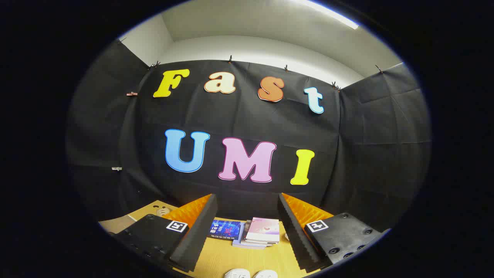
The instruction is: Open the storage box then place both shoes into the box .Put the left shoe in first, then the right shoe, with the right side of both shoes facing outward in a uniform manner.
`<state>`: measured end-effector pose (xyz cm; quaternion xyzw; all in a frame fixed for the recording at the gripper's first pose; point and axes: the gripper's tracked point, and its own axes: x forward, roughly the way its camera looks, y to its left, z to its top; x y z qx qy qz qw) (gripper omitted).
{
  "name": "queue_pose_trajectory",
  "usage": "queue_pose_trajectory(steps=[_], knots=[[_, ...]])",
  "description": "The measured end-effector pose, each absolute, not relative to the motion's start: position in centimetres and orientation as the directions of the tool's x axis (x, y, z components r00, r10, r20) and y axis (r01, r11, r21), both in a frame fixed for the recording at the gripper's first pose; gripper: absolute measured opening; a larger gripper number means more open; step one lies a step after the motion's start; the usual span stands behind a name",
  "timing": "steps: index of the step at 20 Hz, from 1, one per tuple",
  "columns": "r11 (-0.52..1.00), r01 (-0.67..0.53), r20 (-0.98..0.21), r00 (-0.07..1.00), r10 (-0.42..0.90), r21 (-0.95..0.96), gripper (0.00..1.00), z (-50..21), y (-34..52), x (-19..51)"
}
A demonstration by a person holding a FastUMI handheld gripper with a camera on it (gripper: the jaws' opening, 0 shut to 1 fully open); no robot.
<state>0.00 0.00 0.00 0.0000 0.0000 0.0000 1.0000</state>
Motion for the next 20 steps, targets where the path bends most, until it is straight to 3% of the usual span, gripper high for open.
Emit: queue_pose_trajectory(steps=[16, 20], knots=[[1.000, -0.026, -0.042, 0.999, 0.026, 0.000, 0.94, -1.1, 0.1, -0.4], [0.995, -0.085, -0.070, 0.994, 0.088, 0.048, 0.92, -1.8, 1.7, -0.4]])
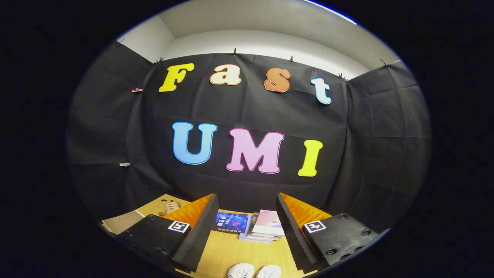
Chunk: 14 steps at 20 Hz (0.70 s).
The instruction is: Open the storage box then place both shoes into the box .Put the left shoe in first, then the right shoe, with the right side of both shoes facing outward in a uniform manner.
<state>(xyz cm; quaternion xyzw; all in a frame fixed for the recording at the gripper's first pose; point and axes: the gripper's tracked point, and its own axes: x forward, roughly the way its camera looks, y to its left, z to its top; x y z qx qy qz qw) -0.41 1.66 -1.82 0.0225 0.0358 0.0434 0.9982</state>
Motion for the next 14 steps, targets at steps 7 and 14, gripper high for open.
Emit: queue_pose_trajectory(steps=[7, 14], knots=[[0.911, -0.328, -0.082, 0.930, 0.357, 0.250, 0.92, -3.7, 8.5, -0.7], [0.644, -0.547, -0.117, 0.707, 0.698, 0.534, 0.98, -7.7, 17.6, -3.0]])
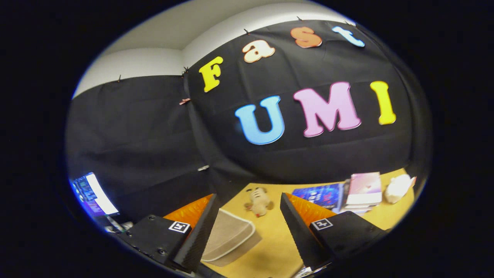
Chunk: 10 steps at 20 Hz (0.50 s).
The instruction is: Open the storage box then place both shoes into the box .Put the left shoe in first, then the right shoe, with the right side of both shoes facing outward in a uniform manner.
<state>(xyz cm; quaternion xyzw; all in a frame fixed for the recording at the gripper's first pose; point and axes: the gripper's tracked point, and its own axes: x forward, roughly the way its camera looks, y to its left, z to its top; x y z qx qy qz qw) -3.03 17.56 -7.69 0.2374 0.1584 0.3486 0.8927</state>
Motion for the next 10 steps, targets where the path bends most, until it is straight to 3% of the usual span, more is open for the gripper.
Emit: queue_pose_trajectory(steps=[4, 10], knots=[[0.373, -0.502, -0.076, 0.517, 0.853, 0.780, 0.98, -10.8, 21.5, -5.2], [0.157, -0.249, -0.057, 0.367, 0.928, 0.956, 0.97, -19.0, 24.8, -5.0]])
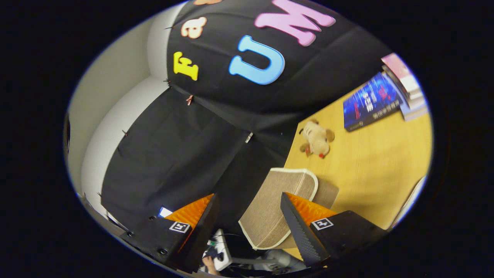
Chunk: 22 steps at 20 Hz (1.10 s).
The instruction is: Open the storage box then place both shoes into the box .Put the left shoe in first, then the right shoe, with the right side of both shoes facing outward in a uniform manner.
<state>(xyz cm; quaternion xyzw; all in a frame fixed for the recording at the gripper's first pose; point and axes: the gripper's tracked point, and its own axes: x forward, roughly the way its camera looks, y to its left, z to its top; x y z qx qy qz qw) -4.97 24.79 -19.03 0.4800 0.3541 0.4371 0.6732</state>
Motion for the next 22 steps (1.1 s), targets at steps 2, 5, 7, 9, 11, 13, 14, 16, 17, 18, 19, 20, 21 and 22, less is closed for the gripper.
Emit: queue_pose_trajectory(steps=[2, 5, 7, 9, 11, 13, 14, 16, 17, 18, 19, 20, 21, 22], knots=[[0.107, -0.160, -0.050, 0.326, 0.944, 0.981, 0.98, -22.8, 25.6, -5.4], [0.072, -0.053, -0.057, 0.254, 0.966, 0.996, 0.97, -27.2, 27.4, -6.3], [0.051, 0.001, -0.050, 0.217, 0.975, 0.999, 0.97, -29.2, 28.4, -6.8], [0.032, 0.038, -0.039, 0.190, 0.981, 0.999, 0.97, -30.5, 29.7, -7.1], [0.010, 0.067, -0.021, 0.162, 0.987, 0.998, 0.97, -31.0, 31.0, -7.8], [-0.004, 0.087, -0.008, 0.144, 0.990, 0.996, 0.97, -31.8, 32.0, -8.6], [-0.019, 0.098, 0.005, 0.144, 0.990, 0.995, 0.97, -32.1, 32.3, -8.8], [-0.076, 0.144, 0.055, 0.146, 0.988, 0.987, 0.95, -31.8, 32.6, -8.9], [-0.108, 0.171, 0.081, 0.155, 0.985, 0.979, 0.77, -31.5, 32.9, -9.0], [-0.109, 0.182, 0.080, 0.161, 0.984, 0.977, 0.60, -31.7, 32.7, -9.1], [-0.104, 0.182, 0.073, 0.169, 0.983, 0.978, 0.43, -32.1, 32.0, -9.2], [-0.121, 0.173, 0.087, 0.193, 0.977, 0.977, 0.26, -31.7, 32.4, -8.9], [-0.134, 0.170, 0.099, 0.201, 0.975, 0.976, 0.08, -31.1, 32.2, -8.8], [-0.129, 0.160, 0.095, 0.201, 0.975, 0.979, 0.06, -30.7, 32.1, -8.9]])
